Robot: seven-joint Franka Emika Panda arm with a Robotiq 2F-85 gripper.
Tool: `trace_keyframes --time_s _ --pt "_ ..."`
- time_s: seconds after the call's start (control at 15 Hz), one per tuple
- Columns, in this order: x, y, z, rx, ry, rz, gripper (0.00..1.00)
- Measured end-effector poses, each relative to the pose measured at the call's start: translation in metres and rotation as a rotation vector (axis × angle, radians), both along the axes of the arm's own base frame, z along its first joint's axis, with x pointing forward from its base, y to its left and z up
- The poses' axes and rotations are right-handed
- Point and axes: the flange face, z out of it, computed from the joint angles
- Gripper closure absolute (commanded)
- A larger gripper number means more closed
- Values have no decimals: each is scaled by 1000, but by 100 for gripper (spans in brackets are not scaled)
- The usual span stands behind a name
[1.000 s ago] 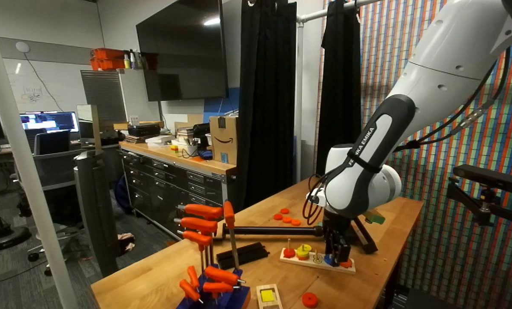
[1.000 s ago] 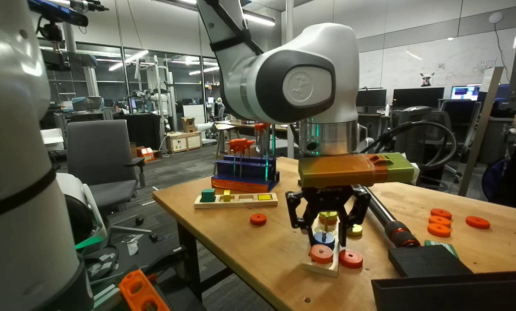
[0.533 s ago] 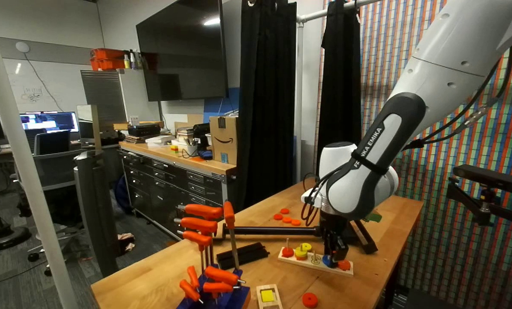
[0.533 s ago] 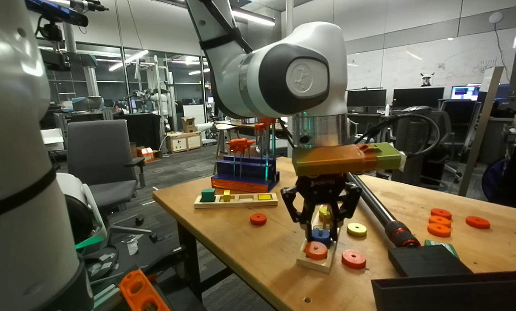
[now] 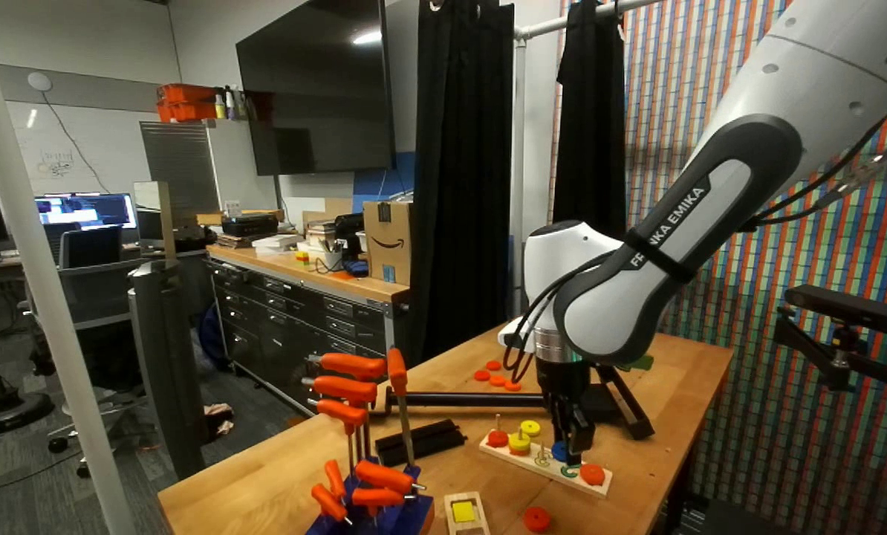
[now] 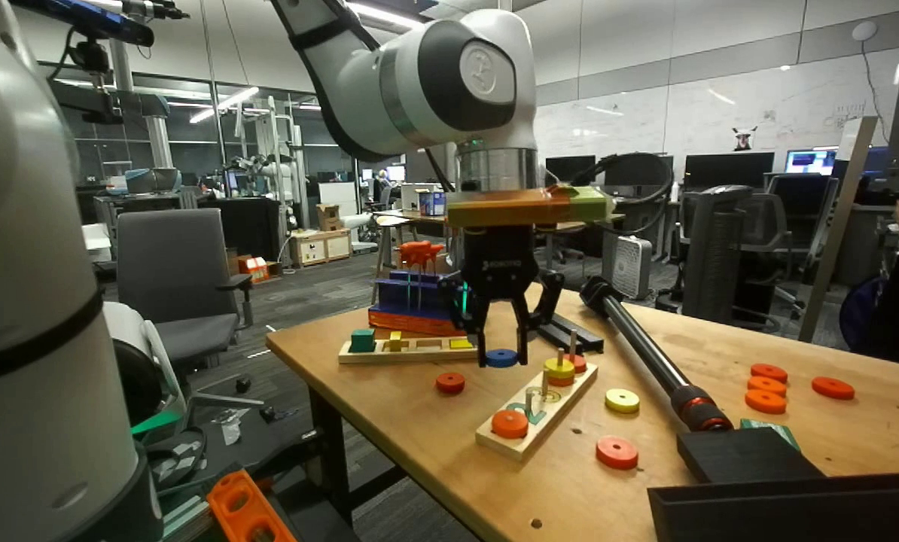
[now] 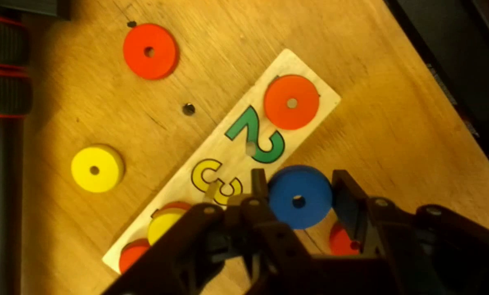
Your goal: Remove the blue ring from the wooden stand
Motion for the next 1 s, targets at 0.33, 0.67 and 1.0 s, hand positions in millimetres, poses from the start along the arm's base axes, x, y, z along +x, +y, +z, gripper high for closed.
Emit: trace_keyframes --time_s 0.33,0.67,1.0 --pt "-11 48 28 -18 14 71 75" --pt "-18 89 31 -15 12 170 75" --pt "-20 95 22 -24 34 197 75"
